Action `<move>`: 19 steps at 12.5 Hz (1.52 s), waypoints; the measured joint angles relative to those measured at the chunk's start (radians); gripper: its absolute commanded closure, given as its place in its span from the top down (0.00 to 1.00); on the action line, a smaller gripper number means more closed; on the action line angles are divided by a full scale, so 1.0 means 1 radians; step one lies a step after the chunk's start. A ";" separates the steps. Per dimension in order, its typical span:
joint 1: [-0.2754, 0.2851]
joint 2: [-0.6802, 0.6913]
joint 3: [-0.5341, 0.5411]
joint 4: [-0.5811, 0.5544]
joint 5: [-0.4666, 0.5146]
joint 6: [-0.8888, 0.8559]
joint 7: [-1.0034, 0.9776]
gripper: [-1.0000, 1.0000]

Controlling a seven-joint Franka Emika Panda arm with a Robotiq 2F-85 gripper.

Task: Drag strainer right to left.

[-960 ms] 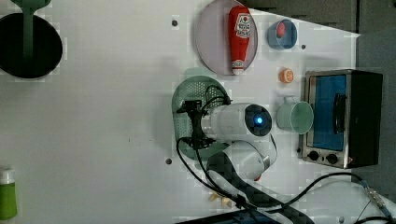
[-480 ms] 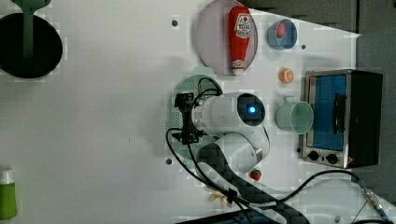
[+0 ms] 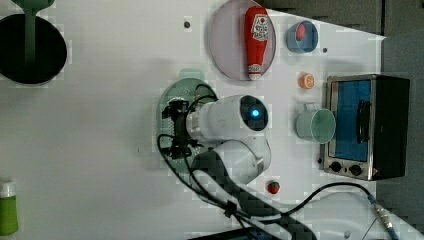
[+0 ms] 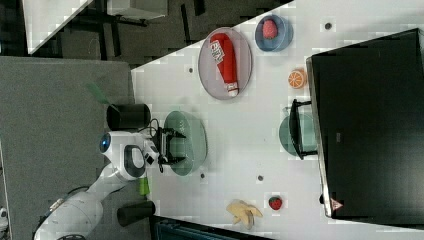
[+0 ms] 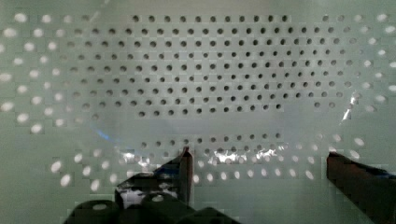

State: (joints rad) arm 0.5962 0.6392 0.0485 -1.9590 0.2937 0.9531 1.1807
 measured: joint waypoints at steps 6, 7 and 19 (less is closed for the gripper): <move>0.089 0.040 0.008 0.092 -0.024 0.025 0.034 1.00; 0.099 0.041 0.013 0.100 -0.021 0.054 0.041 1.00; 0.146 -0.499 -0.334 0.091 -0.225 -0.584 -0.503 1.00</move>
State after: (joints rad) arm 0.7417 0.1401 -0.2856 -1.8682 0.0689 0.3694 0.6772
